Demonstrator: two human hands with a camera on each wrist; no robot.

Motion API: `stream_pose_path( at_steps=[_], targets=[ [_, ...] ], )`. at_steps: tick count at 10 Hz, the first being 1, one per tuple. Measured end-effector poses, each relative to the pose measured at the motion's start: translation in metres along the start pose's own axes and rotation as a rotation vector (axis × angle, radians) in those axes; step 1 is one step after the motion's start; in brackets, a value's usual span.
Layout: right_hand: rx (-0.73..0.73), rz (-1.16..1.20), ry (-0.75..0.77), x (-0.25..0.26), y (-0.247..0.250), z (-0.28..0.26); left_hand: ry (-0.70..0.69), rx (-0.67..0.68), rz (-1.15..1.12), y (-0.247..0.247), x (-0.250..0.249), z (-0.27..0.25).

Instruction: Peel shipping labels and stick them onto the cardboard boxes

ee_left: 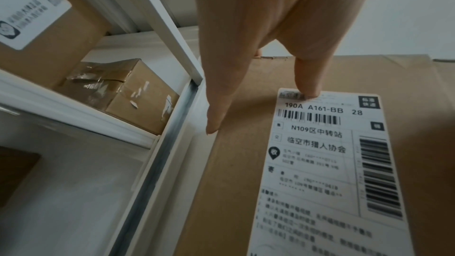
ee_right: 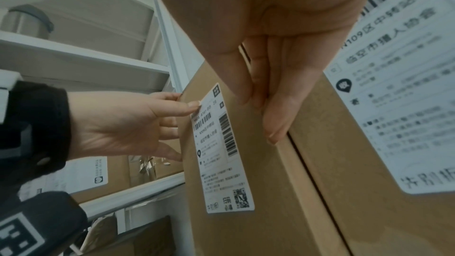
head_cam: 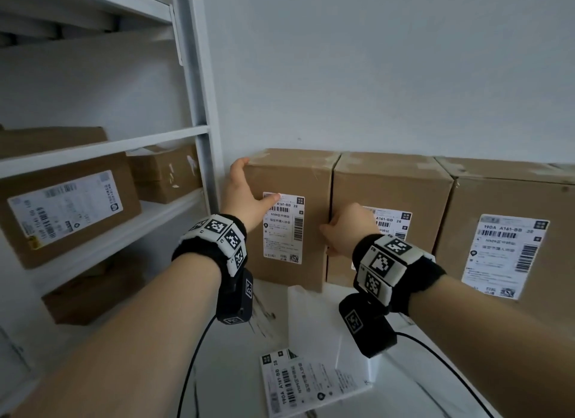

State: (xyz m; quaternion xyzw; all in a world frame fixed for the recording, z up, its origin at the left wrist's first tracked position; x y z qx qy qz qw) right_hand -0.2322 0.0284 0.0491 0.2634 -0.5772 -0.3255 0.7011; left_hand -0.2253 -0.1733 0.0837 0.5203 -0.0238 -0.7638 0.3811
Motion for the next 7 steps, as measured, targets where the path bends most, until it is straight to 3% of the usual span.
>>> stream_pose_path(
  at_steps=[3,4,7],
  targets=[
    [0.019,0.085,-0.018,-0.002,0.014,-0.011,0.009,-0.005,0.127,0.001,-0.009,-0.019],
    [0.020,0.094,-0.017,-0.005,0.023,-0.020,-0.027,-0.031,0.290,0.004,-0.022,-0.030],
    [-0.073,-0.011,0.021,-0.022,0.081,-0.045,-0.340,0.013,0.482,-0.010,-0.100,-0.067]
  ],
)
Point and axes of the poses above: each hand's wrist, its own z-axis towards the middle knuckle, its own y-axis out of the back of the hand, x = y × z, the point moved 9 cm from there along z, towards the middle knuckle, and after that the axes turned 4 degrees about -x, right-handed, at the moved point
